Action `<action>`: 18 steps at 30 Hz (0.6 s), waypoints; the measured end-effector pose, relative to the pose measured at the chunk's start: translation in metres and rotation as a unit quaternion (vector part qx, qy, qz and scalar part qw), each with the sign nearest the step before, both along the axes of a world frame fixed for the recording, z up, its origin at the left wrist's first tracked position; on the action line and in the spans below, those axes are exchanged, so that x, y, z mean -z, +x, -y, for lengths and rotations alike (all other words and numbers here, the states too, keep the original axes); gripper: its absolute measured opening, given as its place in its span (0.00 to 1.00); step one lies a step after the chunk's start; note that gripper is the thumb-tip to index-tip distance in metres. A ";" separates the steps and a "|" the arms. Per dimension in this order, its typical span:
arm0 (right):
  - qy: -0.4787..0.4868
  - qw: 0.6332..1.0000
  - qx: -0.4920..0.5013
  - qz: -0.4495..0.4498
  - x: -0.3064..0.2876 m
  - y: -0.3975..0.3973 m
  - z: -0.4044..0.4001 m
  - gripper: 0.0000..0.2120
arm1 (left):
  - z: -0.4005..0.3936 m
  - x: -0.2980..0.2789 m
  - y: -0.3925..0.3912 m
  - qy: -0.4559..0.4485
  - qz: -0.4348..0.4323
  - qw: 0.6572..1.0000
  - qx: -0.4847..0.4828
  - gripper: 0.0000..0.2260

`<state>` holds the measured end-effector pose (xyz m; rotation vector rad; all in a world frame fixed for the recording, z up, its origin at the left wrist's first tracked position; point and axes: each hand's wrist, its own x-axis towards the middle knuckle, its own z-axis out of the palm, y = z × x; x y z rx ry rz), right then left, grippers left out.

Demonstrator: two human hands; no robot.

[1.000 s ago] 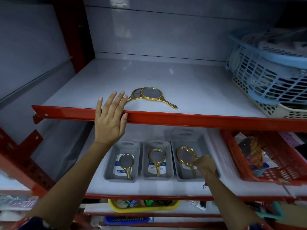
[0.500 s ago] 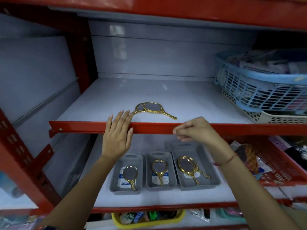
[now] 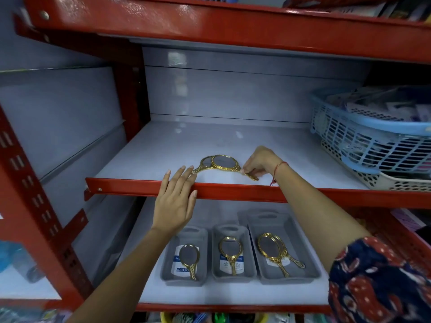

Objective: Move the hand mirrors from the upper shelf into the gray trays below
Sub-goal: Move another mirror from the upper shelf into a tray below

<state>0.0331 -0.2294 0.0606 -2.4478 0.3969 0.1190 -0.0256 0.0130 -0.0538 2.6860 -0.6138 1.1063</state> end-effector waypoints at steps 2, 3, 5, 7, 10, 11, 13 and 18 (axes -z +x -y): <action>0.007 0.999 -0.020 -0.035 -0.003 0.004 0.000 0.20 | 0.000 0.001 0.001 -0.001 0.003 1.000 0.001 0.21; 0.008 0.998 -0.030 -0.051 -0.004 0.006 -0.001 0.20 | 0.000 0.001 0.002 0.000 0.004 1.000 0.000 0.21; 0.013 0.996 -0.039 -0.082 -0.007 0.007 -0.004 0.20 | 0.000 0.002 0.003 -0.002 0.005 1.000 0.002 0.21; 0.028 0.993 -0.035 -0.105 -0.009 0.007 -0.005 0.21 | 0.000 0.002 0.004 -0.008 0.007 1.000 0.006 0.20; 0.086 0.989 -0.030 -0.115 -0.010 0.004 -0.003 0.21 | 0.001 0.002 0.004 -0.009 0.007 1.000 0.006 0.20; 0.111 0.987 -0.029 -0.116 -0.011 0.001 -0.002 0.20 | 0.000 0.002 0.004 -0.009 0.007 1.000 0.005 0.20; 0.169 0.979 -0.033 -0.106 -0.015 -0.009 0.001 0.18 | 0.000 0.002 0.003 -0.007 0.005 1.000 0.006 0.20; 0.330 0.939 -0.070 -0.067 -0.021 -0.049 0.011 0.05 | 0.000 0.000 0.001 -0.009 0.003 1.000 0.007 0.21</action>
